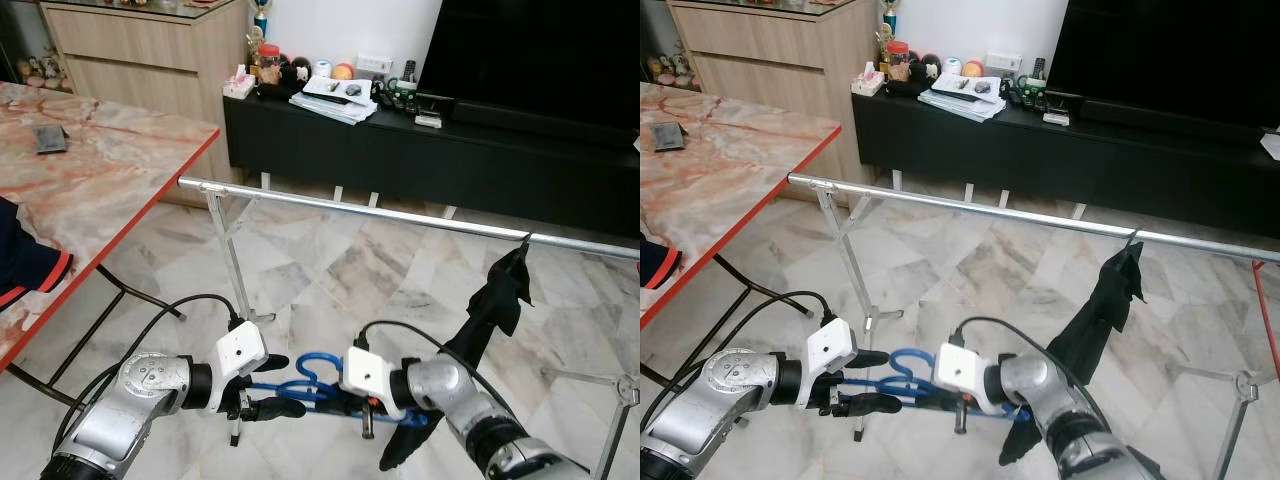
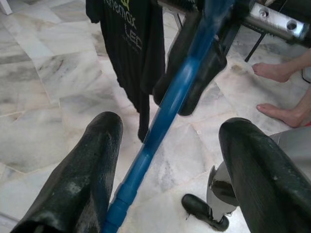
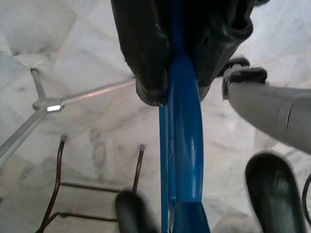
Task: Hang hanger
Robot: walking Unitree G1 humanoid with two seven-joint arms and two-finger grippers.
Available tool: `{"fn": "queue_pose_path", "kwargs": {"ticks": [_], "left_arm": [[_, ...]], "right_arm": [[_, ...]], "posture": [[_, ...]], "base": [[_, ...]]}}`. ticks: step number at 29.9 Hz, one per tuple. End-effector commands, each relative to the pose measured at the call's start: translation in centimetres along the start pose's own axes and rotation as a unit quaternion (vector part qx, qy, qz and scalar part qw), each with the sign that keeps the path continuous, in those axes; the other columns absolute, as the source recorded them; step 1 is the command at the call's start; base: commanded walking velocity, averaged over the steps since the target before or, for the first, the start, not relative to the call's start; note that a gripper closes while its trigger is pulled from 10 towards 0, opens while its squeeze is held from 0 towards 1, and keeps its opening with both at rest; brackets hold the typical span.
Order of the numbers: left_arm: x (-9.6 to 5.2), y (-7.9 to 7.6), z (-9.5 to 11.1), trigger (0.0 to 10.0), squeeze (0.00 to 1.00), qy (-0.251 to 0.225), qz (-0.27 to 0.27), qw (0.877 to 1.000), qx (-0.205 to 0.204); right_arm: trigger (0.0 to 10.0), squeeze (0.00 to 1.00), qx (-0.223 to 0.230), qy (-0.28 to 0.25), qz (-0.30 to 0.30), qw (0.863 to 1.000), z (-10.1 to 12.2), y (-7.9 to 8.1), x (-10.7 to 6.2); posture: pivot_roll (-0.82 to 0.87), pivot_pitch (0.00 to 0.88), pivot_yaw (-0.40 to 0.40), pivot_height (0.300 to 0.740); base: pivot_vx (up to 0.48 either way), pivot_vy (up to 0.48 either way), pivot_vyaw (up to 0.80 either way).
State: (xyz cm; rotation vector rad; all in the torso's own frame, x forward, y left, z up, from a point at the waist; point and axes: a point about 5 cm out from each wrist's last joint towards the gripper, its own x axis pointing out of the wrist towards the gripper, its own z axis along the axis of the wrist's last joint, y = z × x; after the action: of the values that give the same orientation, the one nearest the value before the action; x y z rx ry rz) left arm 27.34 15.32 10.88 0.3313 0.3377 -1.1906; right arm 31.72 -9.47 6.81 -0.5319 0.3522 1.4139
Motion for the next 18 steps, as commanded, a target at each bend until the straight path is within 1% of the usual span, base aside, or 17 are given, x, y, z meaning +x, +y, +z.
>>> {"fn": "queue_pose_path", "kwargs": {"ticks": [1,8,9,10,18], "left_arm": [[0.2,0.0,0.1,10.0,0.00,0.012,-0.010,1.000,0.004],[0.3,0.0,0.2,10.0,0.00,0.013,-0.014,1.000,0.006],[0.3,0.0,0.3,1.6,0.00,0.012,-0.014,1.000,0.006],[0.3,0.0,0.3,0.0,0.00,0.011,-0.014,1.000,0.006],[0.4,0.0,0.3,0.0,0.00,0.008,-0.015,1.000,0.002]], "right_arm": [[10.0,0.00,0.004,-0.025,-0.007,1.000,0.8,-0.7,-0.4],[10.0,0.00,0.005,-0.035,0.003,0.999,1.2,-0.8,-0.4],[10.0,0.00,0.006,-0.040,0.006,0.999,1.4,-0.8,-0.3],[10.0,0.00,0.007,-0.042,0.006,0.999,1.5,-0.8,-0.3],[10.0,0.00,0.007,-0.049,0.007,0.999,2.0,-1.1,-0.3]], "posture": [[0.16,0.042,-0.125,0.740],[0.16,0.041,-0.126,0.740],[0.16,0.043,-0.126,0.740],[0.16,0.043,-0.126,0.740],[0.16,0.046,-0.127,0.740]], "base": [[0.000,0.000,0.00],[0.000,0.000,0.00],[0.000,0.000,0.00],[0.000,0.000,0.00],[0.000,0.000,0.00]]}}
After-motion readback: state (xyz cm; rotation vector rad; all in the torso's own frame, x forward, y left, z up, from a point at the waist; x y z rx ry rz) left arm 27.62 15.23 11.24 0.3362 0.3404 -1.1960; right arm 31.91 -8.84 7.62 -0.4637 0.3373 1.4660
